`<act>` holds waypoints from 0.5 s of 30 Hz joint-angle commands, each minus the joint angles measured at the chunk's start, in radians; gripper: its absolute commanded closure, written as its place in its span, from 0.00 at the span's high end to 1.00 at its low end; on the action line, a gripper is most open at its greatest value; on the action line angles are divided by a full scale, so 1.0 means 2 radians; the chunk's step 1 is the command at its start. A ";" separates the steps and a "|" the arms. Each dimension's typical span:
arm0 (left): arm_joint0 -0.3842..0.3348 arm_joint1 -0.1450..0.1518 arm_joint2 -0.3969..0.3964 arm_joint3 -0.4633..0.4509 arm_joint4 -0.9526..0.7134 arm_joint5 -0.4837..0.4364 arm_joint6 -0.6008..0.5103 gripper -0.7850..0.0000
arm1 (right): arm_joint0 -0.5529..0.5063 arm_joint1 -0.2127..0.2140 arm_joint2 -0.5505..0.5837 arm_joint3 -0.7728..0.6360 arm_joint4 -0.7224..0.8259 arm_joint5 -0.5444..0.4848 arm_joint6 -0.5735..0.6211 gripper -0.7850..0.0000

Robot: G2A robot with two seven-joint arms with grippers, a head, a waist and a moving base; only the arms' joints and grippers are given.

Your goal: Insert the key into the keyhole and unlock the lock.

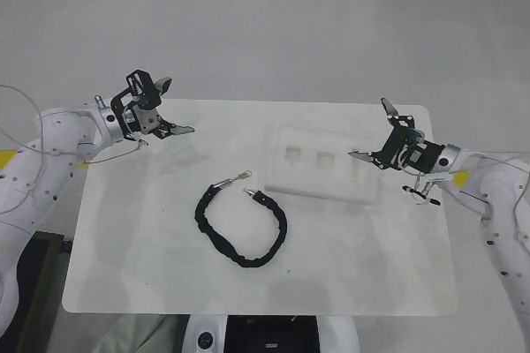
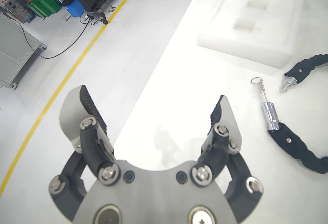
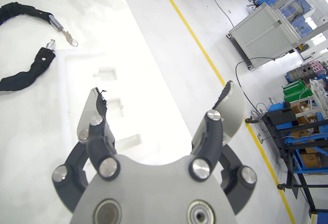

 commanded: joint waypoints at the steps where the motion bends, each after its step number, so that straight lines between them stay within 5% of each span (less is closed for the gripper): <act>1: 0.002 0.000 -0.002 -0.002 0.001 0.000 0.000 1.00 | -0.001 0.001 0.004 -0.005 -0.001 -0.002 0.000 1.00; 15: 0.002 0.000 -0.001 -0.002 0.001 0.000 0.000 1.00 | -0.001 0.001 0.005 -0.006 -0.002 -0.003 0.000 1.00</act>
